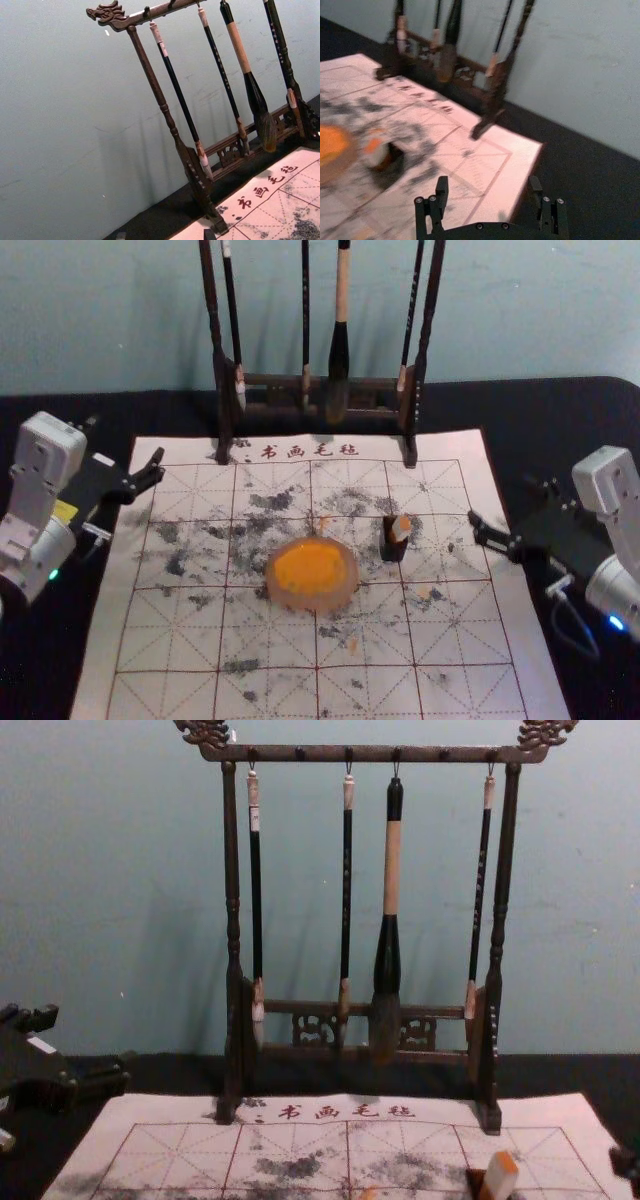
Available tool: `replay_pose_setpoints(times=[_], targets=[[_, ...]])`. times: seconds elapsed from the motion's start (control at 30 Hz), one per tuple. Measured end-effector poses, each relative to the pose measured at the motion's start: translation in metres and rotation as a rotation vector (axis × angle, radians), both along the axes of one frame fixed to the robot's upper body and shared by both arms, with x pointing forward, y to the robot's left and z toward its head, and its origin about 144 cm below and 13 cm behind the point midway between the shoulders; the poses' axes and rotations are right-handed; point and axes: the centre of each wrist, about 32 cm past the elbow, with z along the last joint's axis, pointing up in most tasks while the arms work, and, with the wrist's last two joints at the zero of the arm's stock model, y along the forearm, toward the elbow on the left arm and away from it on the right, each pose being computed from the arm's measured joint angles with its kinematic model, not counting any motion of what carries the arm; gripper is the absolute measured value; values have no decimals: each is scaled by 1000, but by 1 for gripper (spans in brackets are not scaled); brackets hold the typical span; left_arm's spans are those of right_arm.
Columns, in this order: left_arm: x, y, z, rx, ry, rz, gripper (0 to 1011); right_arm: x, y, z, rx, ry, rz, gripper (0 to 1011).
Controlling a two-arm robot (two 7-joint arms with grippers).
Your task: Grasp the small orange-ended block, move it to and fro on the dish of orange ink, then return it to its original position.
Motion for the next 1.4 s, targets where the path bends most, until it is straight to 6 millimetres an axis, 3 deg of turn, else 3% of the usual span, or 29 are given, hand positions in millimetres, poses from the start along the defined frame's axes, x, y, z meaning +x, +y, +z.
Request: replay_pose_setpoints(times=[0.23,0.5,1.0,1.4], targets=[[0,0,0,0,0,0,1001,-18,10,4,66,88,78,1002],[0,0,0,0,0,0,1001,-23,29,5,109,136,137,1002],[0,0,0,0,0,0,1002,-1,69,15,155,215,101,1002],[0,0,0,0,0,0,1001,14,84,21,160,215,73,1002]])
